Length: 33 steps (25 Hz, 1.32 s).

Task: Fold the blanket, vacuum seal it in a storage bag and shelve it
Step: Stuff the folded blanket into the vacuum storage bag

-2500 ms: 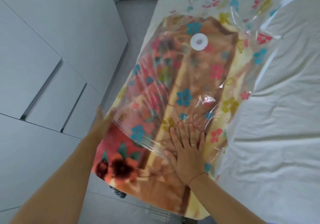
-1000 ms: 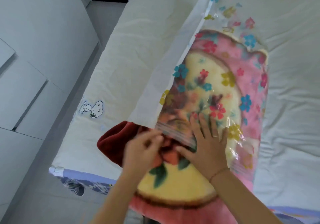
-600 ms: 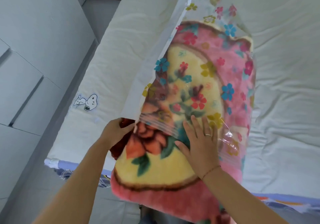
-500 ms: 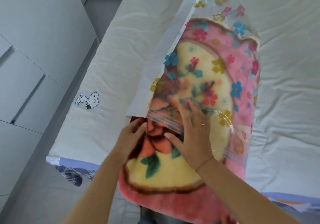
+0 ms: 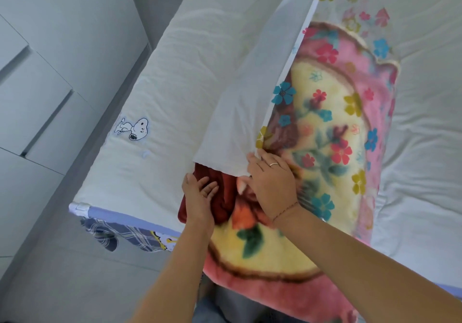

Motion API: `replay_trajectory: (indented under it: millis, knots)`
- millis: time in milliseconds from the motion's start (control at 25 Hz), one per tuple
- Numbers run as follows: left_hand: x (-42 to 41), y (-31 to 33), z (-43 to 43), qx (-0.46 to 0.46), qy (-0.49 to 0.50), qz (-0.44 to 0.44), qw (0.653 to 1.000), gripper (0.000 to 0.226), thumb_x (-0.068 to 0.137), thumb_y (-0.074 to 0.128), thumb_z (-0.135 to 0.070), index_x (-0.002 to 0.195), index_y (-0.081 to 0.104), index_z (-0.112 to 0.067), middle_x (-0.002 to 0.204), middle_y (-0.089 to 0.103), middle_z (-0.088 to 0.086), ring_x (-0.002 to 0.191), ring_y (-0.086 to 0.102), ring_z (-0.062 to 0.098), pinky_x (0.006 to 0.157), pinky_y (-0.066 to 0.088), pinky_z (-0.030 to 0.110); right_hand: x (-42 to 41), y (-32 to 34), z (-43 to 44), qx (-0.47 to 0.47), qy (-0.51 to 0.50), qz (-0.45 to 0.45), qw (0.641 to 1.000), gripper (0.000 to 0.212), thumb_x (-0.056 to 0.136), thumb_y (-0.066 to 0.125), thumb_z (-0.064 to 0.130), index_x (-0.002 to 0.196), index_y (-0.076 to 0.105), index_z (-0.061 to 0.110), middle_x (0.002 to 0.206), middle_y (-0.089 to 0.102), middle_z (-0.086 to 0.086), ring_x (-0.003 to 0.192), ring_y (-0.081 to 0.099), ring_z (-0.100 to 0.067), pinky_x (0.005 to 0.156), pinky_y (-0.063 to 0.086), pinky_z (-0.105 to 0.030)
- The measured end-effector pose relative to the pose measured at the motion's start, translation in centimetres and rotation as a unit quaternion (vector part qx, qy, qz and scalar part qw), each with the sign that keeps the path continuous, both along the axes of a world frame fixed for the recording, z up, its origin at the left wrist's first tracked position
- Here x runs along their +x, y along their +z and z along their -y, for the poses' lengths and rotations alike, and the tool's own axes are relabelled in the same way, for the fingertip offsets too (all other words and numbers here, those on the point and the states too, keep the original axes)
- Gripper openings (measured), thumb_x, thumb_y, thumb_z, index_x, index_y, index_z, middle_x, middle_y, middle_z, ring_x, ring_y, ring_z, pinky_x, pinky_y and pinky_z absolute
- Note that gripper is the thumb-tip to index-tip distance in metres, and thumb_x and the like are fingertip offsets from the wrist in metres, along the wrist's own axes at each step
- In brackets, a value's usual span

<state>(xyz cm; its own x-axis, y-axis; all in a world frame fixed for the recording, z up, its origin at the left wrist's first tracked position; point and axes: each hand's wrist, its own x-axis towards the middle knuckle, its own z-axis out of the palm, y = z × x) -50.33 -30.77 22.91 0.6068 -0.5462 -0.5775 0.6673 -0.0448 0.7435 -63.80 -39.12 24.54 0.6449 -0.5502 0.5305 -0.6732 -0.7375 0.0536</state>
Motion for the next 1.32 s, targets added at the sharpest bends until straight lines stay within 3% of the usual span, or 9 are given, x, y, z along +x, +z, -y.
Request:
replay_trajectory:
  millis: [240, 400, 560, 680, 840, 960, 1080, 1240, 1320]
  knots:
    - [-1.5, -1.7, -0.4, 0.012, -0.036, -0.061, 0.997, 0.053, 0.098, 0.042, -0.039, 0.142, 0.039, -0.012, 0.117, 0.06, 0.007, 0.09, 0.061, 0.014, 0.076, 0.049, 0.021, -2.8, -1.0, -4.8, 0.002, 0.021, 0.07, 0.997, 0.032, 0.093, 0.054, 0.03, 0.09, 0.075, 0.006, 0.088, 0.075, -0.004, 0.095, 0.071, -0.019, 0.089, 0.042, -0.03]
    - [-1.9, -3.0, -2.0, 0.032, -0.104, 0.096, 0.989, 0.076, 0.09, 0.056, -0.002, 0.15, 0.019, -0.03, 0.114, 0.061, 0.008, 0.091, 0.062, 0.015, 0.091, 0.051, 0.031, -5.5, -1.6, -7.0, 0.036, 0.029, 0.087, 0.995, 0.035, 0.098, 0.051, 0.033, 0.091, 0.077, 0.01, 0.096, 0.075, 0.003, 0.1, 0.07, -0.015, 0.088, 0.047, -0.03]
    - [0.3, -5.2, -1.6, 0.172, -0.192, 0.502, 0.825, 0.069, 0.082, 0.069, -0.016, 0.143, 0.04, -0.028, 0.122, 0.042, 0.006, 0.103, 0.046, 0.019, 0.095, 0.032, 0.03, -6.6, -1.6, -6.4, 0.045, 0.001, 0.099, 0.994, 0.026, 0.091, 0.06, 0.032, 0.092, 0.077, 0.012, 0.101, 0.074, 0.003, 0.099, 0.069, -0.012, 0.086, 0.047, -0.028]
    - [3.6, -7.1, 0.3, 0.14, -0.268, 0.622, 0.722, 0.064, 0.086, 0.051, -0.024, 0.147, 0.033, -0.023, 0.148, 0.035, 0.011, 0.13, 0.037, 0.022, 0.104, 0.032, 0.04, -6.9, -2.2, -5.9, 0.068, -0.002, 0.112, 0.991, 0.029, 0.095, 0.057, 0.035, 0.092, 0.077, 0.014, 0.106, 0.073, 0.004, 0.102, 0.068, -0.01, 0.085, 0.049, -0.03]
    - [7.4, -9.4, 2.8, 0.199, -0.375, 0.408, 0.808, 0.066, 0.083, 0.037, -0.046, 0.147, 0.022, -0.045, 0.125, 0.056, -0.008, 0.112, 0.054, 0.017, 0.089, 0.04, 0.03, -7.2, -3.1, -5.7, 0.067, 0.011, 0.125, 0.99, 0.025, 0.092, 0.062, 0.032, 0.086, 0.078, 0.014, 0.107, 0.072, 0.006, 0.105, 0.066, -0.01, 0.086, 0.049, -0.03]
    - [6.3, -9.6, 3.5, 0.191, -0.321, 0.264, 0.889, 0.06, 0.077, 0.046, -0.048, 0.137, 0.046, -0.038, 0.127, 0.06, -0.006, 0.118, 0.056, 0.019, 0.097, 0.041, 0.029, -7.1, -3.1, -5.4, 0.068, 0.002, 0.131, 0.989, 0.028, 0.093, 0.058, 0.03, 0.077, 0.075, 0.015, 0.109, 0.071, 0.007, 0.107, 0.065, -0.011, 0.088, 0.048, -0.031]
    - [0.4, -6.3, 3.6, 0.263, -0.329, 0.333, 0.844, 0.058, 0.084, 0.043, -0.035, 0.138, 0.046, -0.014, 0.13, 0.057, 0.01, 0.12, 0.053, 0.031, 0.09, 0.039, 0.028, -9.0, -2.8, -5.0, 0.098, -0.063, 0.129, 0.985, 0.029, 0.091, 0.055, 0.029, 0.102, 0.07, 0.008, 0.118, 0.067, -0.007, 0.116, 0.057, -0.021, 0.098, 0.043, -0.039]
    - [-7.0, -2.4, 3.5, 0.199, -0.272, 0.389, 0.858, 0.053, 0.091, 0.038, -0.038, 0.143, 0.032, -0.047, 0.099, 0.07, 0.004, 0.088, 0.062, 0.027, 0.066, 0.033, 0.028, -15.5, -1.5, -3.4, 0.173, -0.129, 0.103, 0.971, 0.051, 0.096, 0.04, 0.039, 0.137, 0.052, 0.011, 0.122, 0.055, -0.024, 0.117, 0.05, -0.036, 0.106, 0.034, -0.037]
    - [-11.6, -0.2, 4.1, 0.151, -0.296, 0.422, 0.843, 0.061, 0.092, 0.042, -0.025, 0.144, 0.022, -0.05, 0.085, 0.065, -0.004, 0.075, 0.055, 0.019, 0.067, 0.034, 0.027, -20.5, -0.6, -2.4, 0.271, -0.203, 0.133, 0.931, 0.049, 0.091, 0.04, 0.039, 0.14, 0.044, 0.041, 0.127, 0.051, -0.018, 0.125, 0.045, -0.022, 0.108, 0.025, -0.017]
